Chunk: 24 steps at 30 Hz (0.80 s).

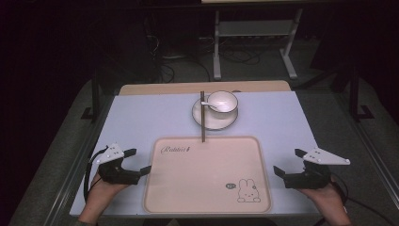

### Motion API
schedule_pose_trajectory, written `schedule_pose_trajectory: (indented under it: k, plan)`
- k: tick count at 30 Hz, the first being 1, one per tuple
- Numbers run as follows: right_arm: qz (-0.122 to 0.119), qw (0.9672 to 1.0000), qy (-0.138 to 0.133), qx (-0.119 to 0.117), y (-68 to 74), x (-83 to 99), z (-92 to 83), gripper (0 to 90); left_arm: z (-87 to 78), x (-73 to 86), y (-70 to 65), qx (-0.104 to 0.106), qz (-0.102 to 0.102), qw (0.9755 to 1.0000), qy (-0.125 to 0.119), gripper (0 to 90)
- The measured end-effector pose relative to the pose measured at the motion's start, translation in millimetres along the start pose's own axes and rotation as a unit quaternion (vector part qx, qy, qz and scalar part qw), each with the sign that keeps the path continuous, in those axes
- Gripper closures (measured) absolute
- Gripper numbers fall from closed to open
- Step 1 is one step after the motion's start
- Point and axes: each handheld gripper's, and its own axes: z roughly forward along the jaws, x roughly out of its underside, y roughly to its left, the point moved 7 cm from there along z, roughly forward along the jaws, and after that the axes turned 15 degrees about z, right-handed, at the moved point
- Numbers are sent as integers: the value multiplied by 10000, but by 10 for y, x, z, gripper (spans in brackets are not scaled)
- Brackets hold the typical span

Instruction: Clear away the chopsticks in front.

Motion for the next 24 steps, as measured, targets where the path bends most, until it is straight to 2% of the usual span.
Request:
schedule_pose_trajectory:
  k: [5, 10, 13, 24]
  plan:
    - [-29, 10000, 11, 11, 3, 2, 8, 0, 37, -68, 45, -24, -12, 10000, 49, 84]
    - [-12, 10000, 6, 27, 0, 5, 4, 0, 122, -145, 53, 60, 18, 9999, 100, 84]
    - [-4, 10000, 33, 33, -3, 17, 9, 0, 218, -248, 30, 153, 125, 9997, 105, 84]
    - [15, 9999, 19, 102, -16, 37, -34, 0, 491, -517, 58, 327, 229, 9992, 46, 84]
